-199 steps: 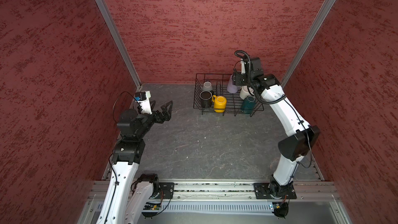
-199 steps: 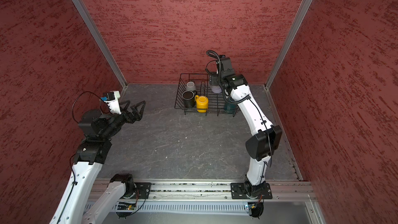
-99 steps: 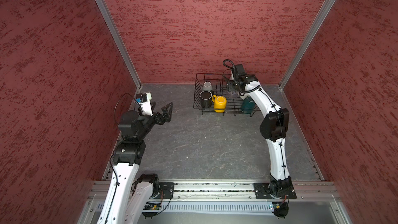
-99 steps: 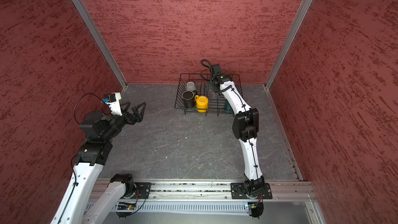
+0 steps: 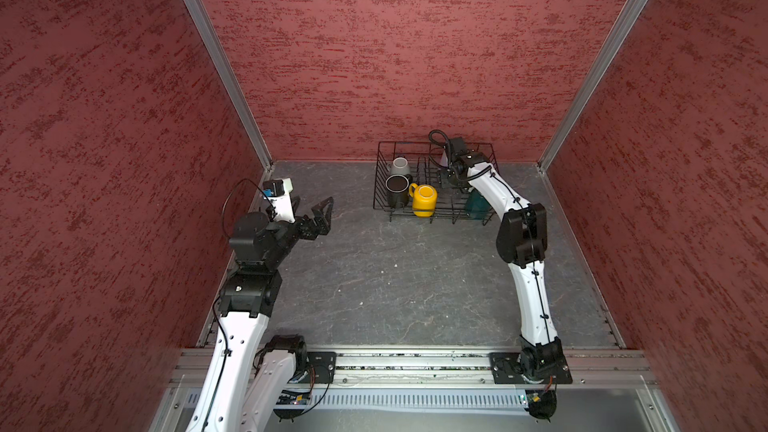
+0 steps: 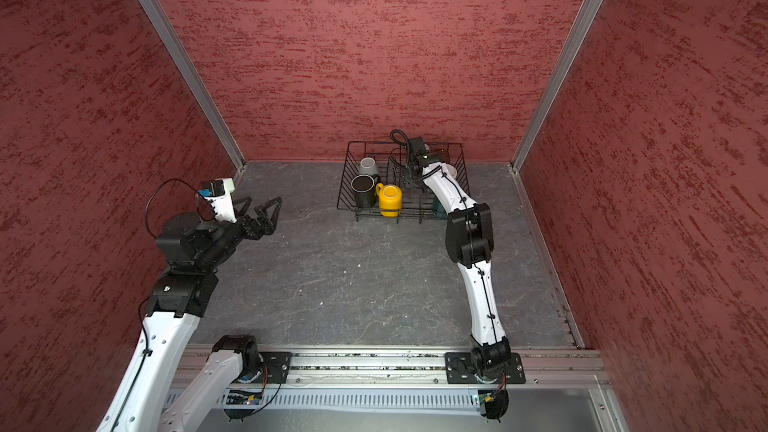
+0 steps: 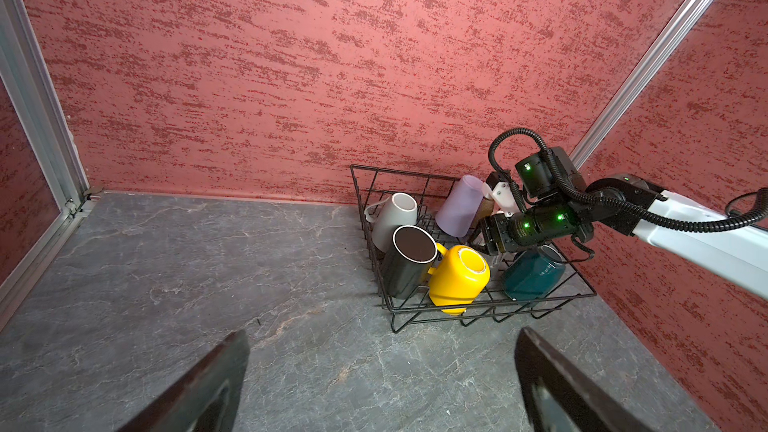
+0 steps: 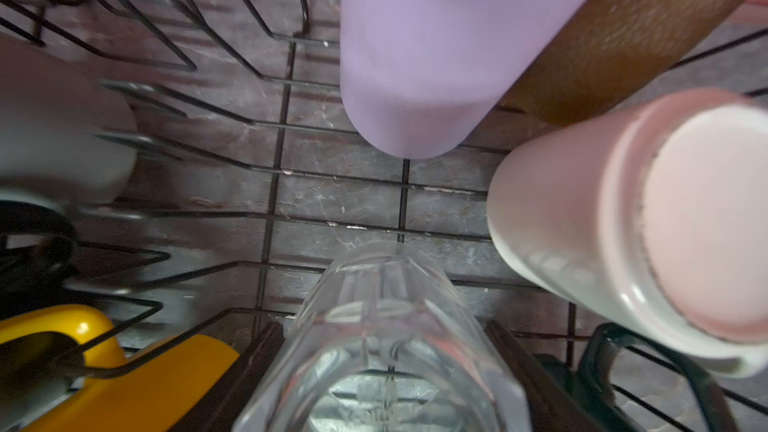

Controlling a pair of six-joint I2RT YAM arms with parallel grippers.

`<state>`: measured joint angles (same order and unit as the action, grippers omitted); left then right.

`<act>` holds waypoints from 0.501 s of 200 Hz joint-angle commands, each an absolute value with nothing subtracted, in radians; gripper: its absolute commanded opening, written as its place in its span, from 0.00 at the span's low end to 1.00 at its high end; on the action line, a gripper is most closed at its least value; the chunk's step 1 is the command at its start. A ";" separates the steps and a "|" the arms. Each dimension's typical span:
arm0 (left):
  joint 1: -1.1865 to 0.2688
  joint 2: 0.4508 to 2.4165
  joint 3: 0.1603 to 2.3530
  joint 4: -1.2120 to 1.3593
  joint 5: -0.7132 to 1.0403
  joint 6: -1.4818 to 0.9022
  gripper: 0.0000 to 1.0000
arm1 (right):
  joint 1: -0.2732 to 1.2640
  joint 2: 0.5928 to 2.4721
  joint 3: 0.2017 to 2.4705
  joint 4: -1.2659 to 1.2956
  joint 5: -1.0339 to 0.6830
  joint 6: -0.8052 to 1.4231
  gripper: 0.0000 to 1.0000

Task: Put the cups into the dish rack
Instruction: 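Lower the clear cup upside down into the rack with the right gripper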

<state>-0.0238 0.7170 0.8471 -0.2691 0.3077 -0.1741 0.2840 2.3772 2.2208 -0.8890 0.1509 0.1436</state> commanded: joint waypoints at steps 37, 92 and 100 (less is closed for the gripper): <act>-0.030 0.706 0.835 -0.249 0.291 -0.159 0.99 | 0.280 2.329 2.201 -0.848 0.128 0.156 0.53; -0.031 0.706 0.831 -0.247 0.290 -0.167 1.00 | 0.276 2.243 2.203 -0.851 0.128 0.153 0.82; -0.029 0.706 0.831 -0.246 0.291 -0.168 1.00 | 0.276 2.230 2.201 -0.853 0.123 0.151 0.87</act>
